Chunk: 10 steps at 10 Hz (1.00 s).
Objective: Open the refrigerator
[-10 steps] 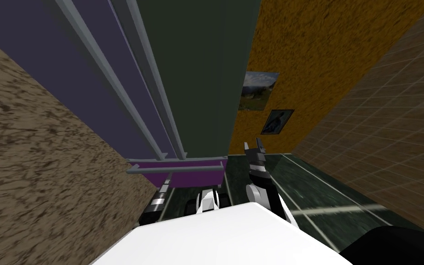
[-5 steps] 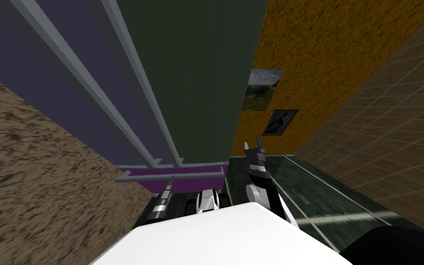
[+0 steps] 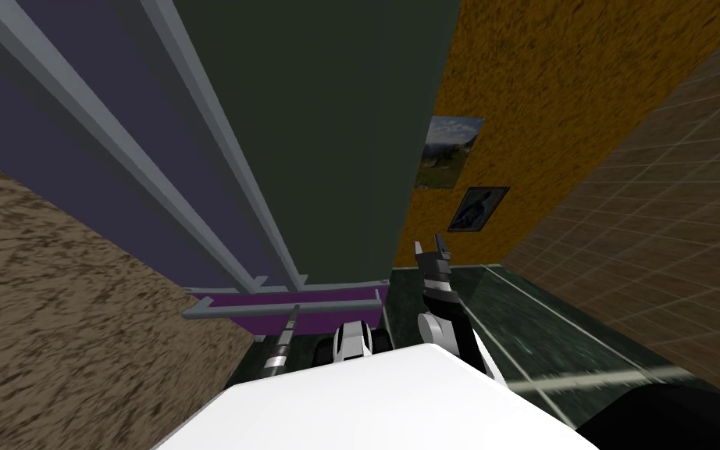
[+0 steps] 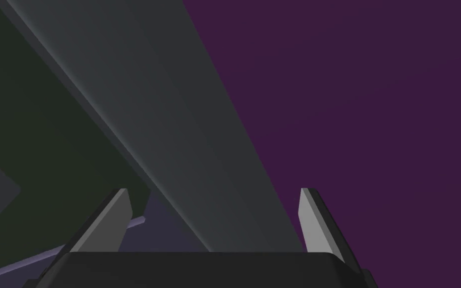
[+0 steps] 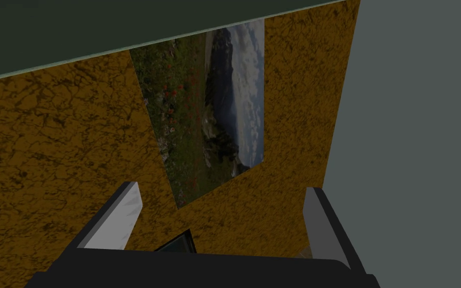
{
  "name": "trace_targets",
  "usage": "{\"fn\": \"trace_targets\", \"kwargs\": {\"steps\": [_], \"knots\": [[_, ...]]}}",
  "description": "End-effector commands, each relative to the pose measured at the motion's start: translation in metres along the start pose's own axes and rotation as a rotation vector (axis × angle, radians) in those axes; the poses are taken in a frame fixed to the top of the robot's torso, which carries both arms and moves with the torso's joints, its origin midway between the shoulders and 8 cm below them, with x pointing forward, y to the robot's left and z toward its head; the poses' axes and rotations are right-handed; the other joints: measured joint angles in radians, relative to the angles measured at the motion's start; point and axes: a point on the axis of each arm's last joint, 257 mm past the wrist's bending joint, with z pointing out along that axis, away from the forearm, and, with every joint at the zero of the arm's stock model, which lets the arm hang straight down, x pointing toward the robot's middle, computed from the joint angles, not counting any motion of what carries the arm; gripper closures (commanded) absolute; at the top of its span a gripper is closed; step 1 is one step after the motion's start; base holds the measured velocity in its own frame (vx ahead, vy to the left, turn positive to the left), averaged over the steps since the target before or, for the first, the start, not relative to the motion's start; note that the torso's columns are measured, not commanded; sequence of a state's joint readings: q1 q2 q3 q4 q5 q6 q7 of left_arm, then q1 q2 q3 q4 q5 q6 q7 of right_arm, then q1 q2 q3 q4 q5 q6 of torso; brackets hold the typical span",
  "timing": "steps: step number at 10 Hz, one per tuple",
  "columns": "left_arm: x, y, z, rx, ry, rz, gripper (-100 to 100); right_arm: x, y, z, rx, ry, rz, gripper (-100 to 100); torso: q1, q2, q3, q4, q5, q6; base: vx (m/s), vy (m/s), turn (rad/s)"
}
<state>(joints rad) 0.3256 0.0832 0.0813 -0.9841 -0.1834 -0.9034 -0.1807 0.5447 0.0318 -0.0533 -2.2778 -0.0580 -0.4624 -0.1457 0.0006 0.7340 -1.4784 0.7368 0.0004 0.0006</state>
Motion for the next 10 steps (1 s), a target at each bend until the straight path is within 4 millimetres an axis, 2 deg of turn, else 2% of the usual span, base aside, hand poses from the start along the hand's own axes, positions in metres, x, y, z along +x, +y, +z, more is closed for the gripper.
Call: {"fn": "trace_targets", "kwargs": {"steps": [1, 3, 5, 6, 7, 10], "knots": [[0.024, 0.002, -0.005, -0.02, -0.006, -0.052, -100, 0.0, 0.0, 0.0, 0.0, 0.0, 0.0, 0, 0.0, 0.006, 0.004, 0.002, 0.0, 0.0, 0.0, 0.0, 0.0], [0.036, 0.001, -0.006, -0.027, -0.012, -0.08, -100, 0.0, 0.0, 0.0, 0.0, 0.0, 0.0, 0, -0.002, 0.005, 0.004, 0.001, 0.001, 0.001, 0.003, 0.005, -0.013], [0.024, 0.0, 0.005, -0.021, -0.019, -0.072, -100, 0.0, 0.0, 0.0, 0.0, 0.0, 0.0, 0, -0.002, 0.002, 0.001, 0.0, 0.001, 0.001, 0.003, 0.002, -0.008], [0.026, -0.001, 0.0, -0.017, -0.018, -0.072, -100, 0.0, 0.0, 0.0, 0.0, 0.0, 0.0, 0, -0.001, 0.002, 0.001, 0.0, 0.0, 0.0, 0.0, 0.0, 0.0], [0.026, -0.001, 0.001, -0.019, -0.018, -0.072, 100, 0.0, 0.0, 0.0, 0.0, 0.0, 0.0, 0, -0.001, 0.004, 0.002, 0.001, 0.0, -0.001, 0.0, 0.0, 0.0], [0.022, -0.003, -0.002, -0.016, -0.012, -0.072, 100, 0.0, 0.0, 0.0, 0.0, 0.0, 0.0, 0, 0.001, 0.008, 0.005, -0.001, 0.001, -0.001, -0.16, -0.012, 0.018]]}}
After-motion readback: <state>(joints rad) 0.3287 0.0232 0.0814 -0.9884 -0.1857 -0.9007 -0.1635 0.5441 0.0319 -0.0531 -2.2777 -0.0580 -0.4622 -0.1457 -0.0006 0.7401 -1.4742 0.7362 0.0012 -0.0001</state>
